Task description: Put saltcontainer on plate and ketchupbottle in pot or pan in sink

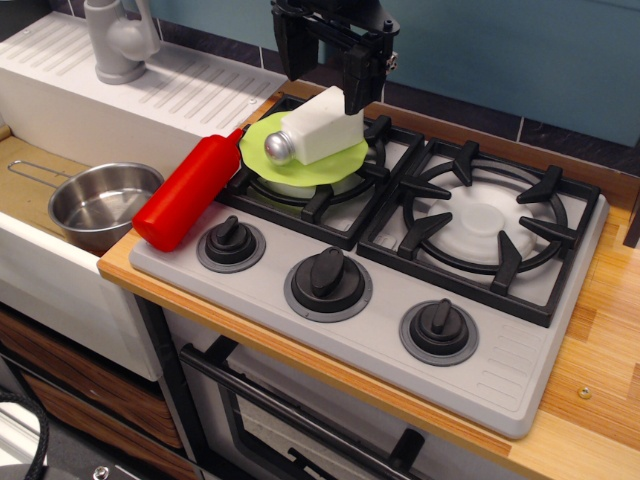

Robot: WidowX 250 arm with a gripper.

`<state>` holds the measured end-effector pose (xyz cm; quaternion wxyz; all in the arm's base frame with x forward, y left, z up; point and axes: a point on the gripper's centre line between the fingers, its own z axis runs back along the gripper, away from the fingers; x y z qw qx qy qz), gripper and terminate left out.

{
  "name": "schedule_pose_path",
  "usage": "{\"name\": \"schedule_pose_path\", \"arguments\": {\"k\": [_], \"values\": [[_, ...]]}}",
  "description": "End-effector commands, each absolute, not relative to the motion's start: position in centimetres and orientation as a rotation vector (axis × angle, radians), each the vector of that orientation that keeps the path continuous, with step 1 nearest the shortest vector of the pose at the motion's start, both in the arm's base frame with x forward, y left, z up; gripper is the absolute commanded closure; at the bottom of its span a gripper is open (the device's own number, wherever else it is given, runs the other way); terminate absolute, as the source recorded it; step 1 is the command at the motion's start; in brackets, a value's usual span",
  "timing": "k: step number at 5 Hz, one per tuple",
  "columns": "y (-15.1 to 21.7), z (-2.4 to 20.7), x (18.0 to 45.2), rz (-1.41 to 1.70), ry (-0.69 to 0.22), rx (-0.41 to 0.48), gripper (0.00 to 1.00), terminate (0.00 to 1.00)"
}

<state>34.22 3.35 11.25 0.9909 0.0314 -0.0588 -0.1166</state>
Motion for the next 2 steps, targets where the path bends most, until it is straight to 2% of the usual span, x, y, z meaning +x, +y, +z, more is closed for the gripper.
{"name": "schedule_pose_path", "arguments": {"k": [1,2], "values": [[4.9,15.1,32.0,-0.256,-0.254,0.087,0.0,0.0],[6.2,14.6,30.3,-0.268,-0.301,0.11,0.0,0.0]]}}
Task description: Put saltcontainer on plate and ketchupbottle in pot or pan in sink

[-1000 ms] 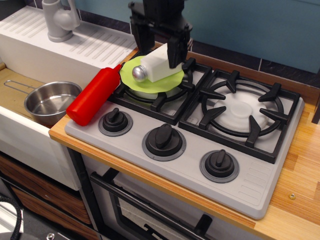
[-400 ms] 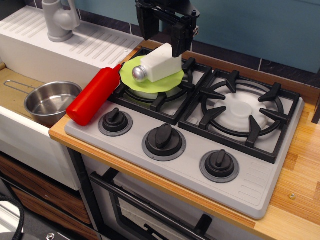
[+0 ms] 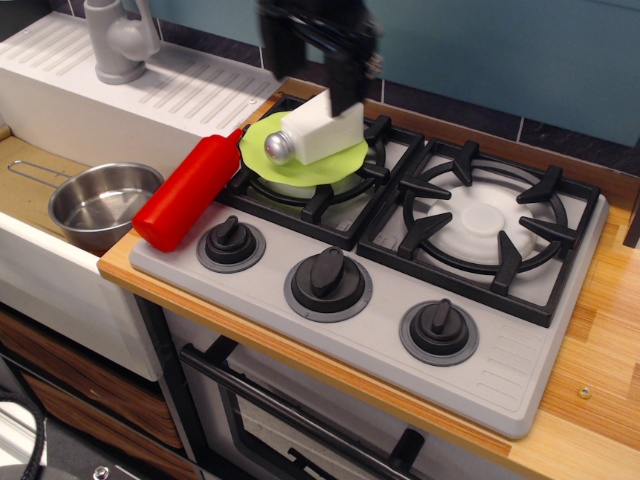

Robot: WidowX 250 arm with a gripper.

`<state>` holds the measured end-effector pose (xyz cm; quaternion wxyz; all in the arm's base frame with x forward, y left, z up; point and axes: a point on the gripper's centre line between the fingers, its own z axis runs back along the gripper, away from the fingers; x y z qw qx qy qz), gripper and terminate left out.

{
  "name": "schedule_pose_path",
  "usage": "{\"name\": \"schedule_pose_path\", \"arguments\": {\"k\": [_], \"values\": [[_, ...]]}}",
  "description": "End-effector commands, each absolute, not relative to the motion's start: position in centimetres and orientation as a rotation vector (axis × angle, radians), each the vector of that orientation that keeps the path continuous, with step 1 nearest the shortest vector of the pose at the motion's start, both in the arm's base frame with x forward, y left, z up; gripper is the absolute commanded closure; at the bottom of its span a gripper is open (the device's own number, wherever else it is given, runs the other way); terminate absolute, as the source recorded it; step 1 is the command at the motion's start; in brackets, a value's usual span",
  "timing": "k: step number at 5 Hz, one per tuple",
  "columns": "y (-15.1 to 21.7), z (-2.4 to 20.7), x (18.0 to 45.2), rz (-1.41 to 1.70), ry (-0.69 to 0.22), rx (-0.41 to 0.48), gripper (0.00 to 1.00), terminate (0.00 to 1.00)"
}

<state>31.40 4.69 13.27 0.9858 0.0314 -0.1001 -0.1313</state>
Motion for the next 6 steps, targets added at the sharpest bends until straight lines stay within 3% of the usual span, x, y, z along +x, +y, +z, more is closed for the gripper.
{"name": "schedule_pose_path", "arguments": {"k": [1,3,6], "values": [[7.4,13.7,29.7,-0.292,-0.345,0.153,0.0,0.0],[10.2,11.9,31.1,-0.339,-0.413,0.192,0.0,0.0],[13.1,11.6,31.2,-0.199,-0.252,0.235,0.0,0.0]]}}
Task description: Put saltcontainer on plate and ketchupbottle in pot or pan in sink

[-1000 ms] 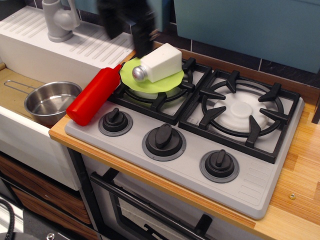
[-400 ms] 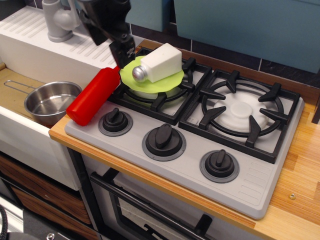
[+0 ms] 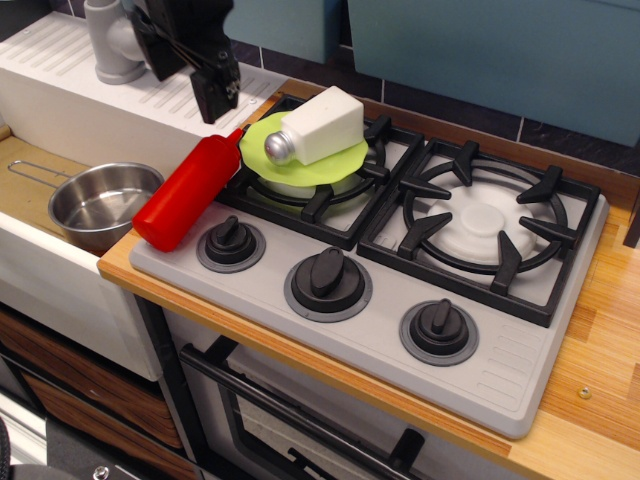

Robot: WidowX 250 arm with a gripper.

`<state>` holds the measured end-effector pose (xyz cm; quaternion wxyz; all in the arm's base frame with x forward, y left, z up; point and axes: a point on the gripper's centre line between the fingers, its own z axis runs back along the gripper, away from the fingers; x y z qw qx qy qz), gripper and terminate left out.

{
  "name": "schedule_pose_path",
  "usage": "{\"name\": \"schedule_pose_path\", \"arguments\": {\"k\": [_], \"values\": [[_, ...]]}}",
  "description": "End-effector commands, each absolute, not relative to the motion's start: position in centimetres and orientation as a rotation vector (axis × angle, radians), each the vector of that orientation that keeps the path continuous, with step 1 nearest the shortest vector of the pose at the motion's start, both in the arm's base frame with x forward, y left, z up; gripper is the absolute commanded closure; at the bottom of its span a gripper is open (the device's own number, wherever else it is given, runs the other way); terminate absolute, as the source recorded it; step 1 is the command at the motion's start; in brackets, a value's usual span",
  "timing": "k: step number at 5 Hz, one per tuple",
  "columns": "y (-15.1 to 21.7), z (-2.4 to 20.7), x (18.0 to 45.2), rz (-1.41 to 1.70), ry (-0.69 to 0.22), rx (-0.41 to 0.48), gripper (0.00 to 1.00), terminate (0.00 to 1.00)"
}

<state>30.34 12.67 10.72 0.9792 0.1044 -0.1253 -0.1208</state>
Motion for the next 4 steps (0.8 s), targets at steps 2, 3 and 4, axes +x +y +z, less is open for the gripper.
{"name": "schedule_pose_path", "arguments": {"k": [2,3,4], "values": [[13.6,8.3,30.5,-0.121,-0.231,0.187,0.0,0.0],[13.5,7.5,29.7,-0.12,-0.23,0.162,0.0,0.0],[13.2,6.7,29.1,-0.108,-0.228,0.136,0.0,0.0]]}}
